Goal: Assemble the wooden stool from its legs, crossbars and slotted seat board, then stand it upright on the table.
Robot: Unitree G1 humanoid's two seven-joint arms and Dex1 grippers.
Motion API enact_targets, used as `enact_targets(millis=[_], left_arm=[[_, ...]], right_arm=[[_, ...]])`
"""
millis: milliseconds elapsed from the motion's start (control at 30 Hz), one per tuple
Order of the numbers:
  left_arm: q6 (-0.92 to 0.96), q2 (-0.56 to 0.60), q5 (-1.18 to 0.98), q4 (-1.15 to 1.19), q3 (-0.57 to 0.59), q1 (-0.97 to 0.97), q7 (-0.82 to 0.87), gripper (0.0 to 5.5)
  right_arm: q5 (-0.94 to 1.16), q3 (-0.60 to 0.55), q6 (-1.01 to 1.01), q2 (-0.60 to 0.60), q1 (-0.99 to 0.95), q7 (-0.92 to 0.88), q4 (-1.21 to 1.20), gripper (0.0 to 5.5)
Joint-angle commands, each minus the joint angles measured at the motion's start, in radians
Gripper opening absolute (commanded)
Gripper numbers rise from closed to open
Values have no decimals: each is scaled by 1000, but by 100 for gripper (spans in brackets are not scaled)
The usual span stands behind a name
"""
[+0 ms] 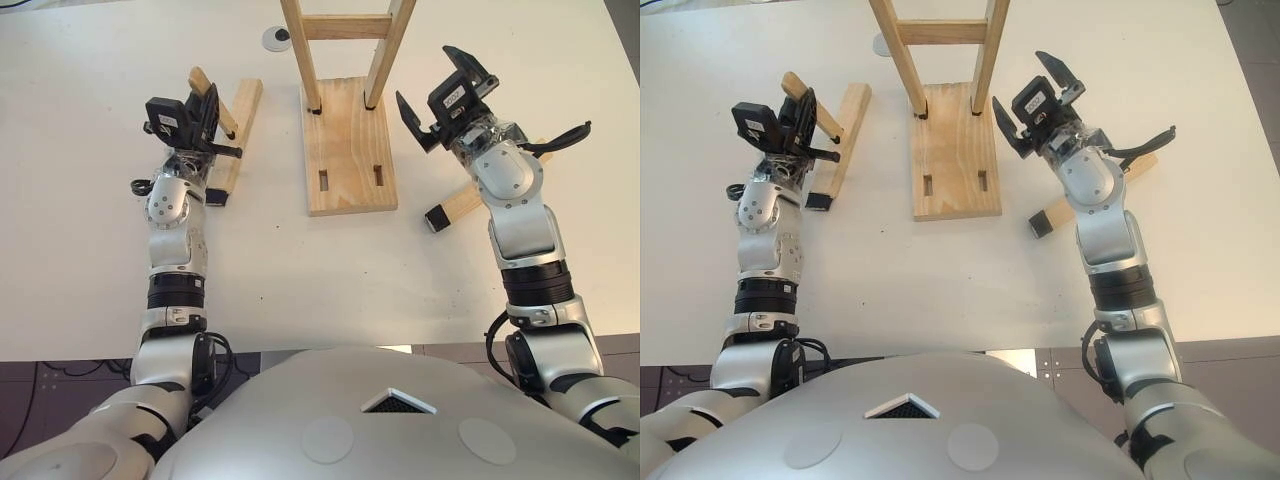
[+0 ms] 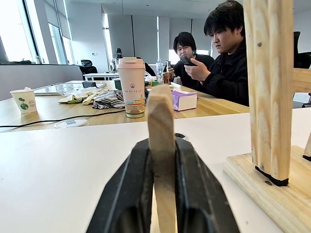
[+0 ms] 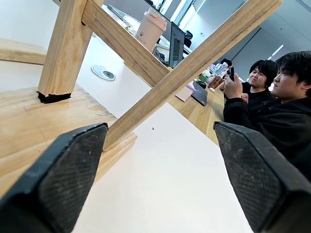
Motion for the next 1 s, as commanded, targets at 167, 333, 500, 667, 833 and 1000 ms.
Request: enact_targets(millis=[167, 333, 500, 667, 833, 1000], left_arm=[[170, 65, 116, 81, -23, 109, 36, 173], [443, 145, 97, -156, -23, 111, -1, 202], [819, 259, 35, -346, -4, 90, -82, 248], [1067, 315, -51, -502, 25, 89, -130, 277], [1140, 371, -31, -532, -2, 125, -155, 277], [1154, 336, -22, -475, -18, 152, -150, 245]], right_arm=[[2, -8, 11, 34, -7, -4, -5, 403], [-5, -13, 13, 41, 5, -9, -14, 403], [-6, -16, 19, 44, 16, -18, -26, 403], [-4, -13, 23, 44, 24, -23, -37, 403], [-8, -8, 26, 50, 33, -29, -42, 403], [-5, -10, 16, 46, 15, -21, -25, 403]])
